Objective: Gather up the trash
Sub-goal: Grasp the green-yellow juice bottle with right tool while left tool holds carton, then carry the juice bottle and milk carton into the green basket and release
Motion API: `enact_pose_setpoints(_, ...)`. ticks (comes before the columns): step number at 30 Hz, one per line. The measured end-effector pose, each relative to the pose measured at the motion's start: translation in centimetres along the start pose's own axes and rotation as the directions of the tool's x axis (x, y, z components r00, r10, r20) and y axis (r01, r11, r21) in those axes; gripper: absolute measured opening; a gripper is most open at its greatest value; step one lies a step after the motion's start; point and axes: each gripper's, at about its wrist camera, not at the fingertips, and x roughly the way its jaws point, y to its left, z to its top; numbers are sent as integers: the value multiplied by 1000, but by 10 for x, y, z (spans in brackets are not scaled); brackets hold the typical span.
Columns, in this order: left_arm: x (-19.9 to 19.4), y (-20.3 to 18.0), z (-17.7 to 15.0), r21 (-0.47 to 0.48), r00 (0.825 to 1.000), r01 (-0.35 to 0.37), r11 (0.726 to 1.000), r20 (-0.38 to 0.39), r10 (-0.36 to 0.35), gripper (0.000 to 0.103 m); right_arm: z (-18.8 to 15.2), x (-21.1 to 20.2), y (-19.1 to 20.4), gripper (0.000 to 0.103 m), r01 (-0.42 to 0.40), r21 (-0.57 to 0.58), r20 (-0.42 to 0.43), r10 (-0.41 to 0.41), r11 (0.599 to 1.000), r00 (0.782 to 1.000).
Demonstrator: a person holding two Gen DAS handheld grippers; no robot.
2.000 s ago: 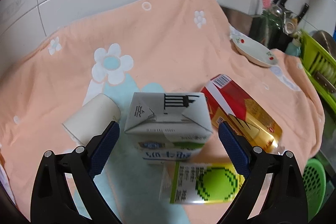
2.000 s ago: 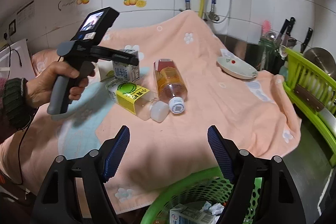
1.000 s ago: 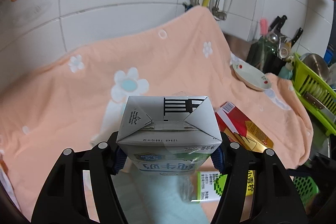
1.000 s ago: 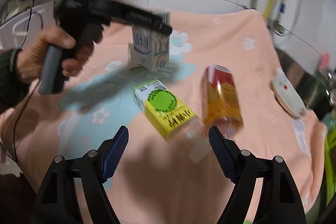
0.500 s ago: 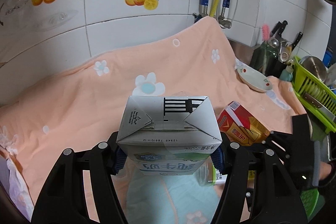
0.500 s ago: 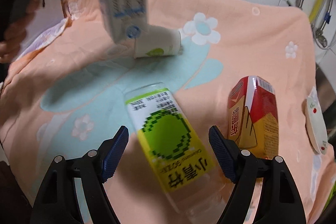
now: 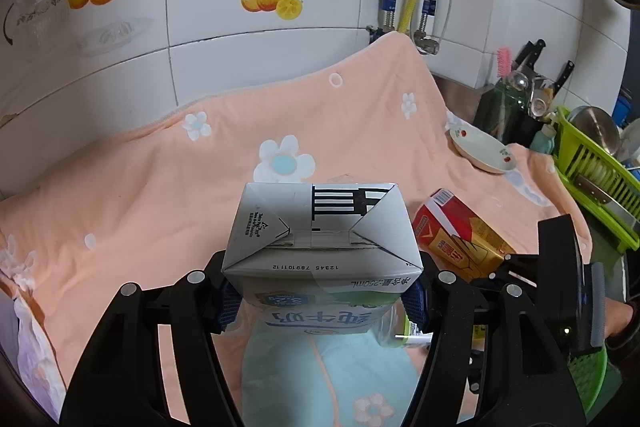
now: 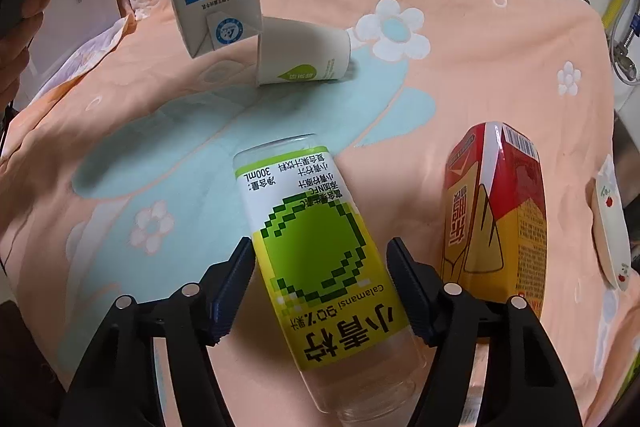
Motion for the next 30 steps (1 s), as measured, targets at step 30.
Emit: enact_pose_setpoints(30, -34, -32, -17, 3, 993, 117, 993, 6, -117, 63, -50, -81, 23, 56, 70, 173, 154, -97, 982, 983)
